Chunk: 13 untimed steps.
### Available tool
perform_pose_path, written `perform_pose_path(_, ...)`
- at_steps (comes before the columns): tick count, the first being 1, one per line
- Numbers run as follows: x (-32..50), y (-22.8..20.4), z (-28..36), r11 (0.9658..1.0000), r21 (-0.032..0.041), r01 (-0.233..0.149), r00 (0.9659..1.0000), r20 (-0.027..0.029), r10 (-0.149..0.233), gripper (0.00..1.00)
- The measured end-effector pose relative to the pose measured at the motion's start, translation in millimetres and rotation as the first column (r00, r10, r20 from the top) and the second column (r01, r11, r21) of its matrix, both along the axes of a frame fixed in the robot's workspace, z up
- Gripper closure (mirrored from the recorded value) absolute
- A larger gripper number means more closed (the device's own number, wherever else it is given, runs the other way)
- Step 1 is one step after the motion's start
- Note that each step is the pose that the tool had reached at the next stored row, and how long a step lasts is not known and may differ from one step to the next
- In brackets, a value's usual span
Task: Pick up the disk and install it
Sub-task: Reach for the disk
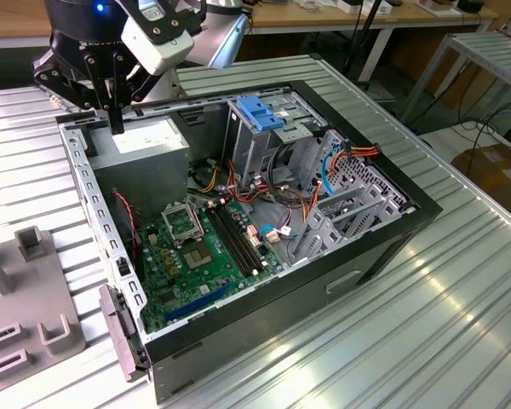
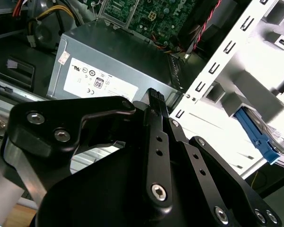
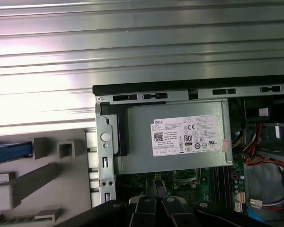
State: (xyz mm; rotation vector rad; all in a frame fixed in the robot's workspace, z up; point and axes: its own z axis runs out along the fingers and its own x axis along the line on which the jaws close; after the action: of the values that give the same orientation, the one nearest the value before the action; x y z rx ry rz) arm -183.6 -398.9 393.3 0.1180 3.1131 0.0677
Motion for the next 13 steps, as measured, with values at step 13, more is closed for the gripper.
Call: perform_pose_path(13,-6.2,0.0,0.0,1.0,0.0,0.0,1.0,-0.0012,0.0,0.9)
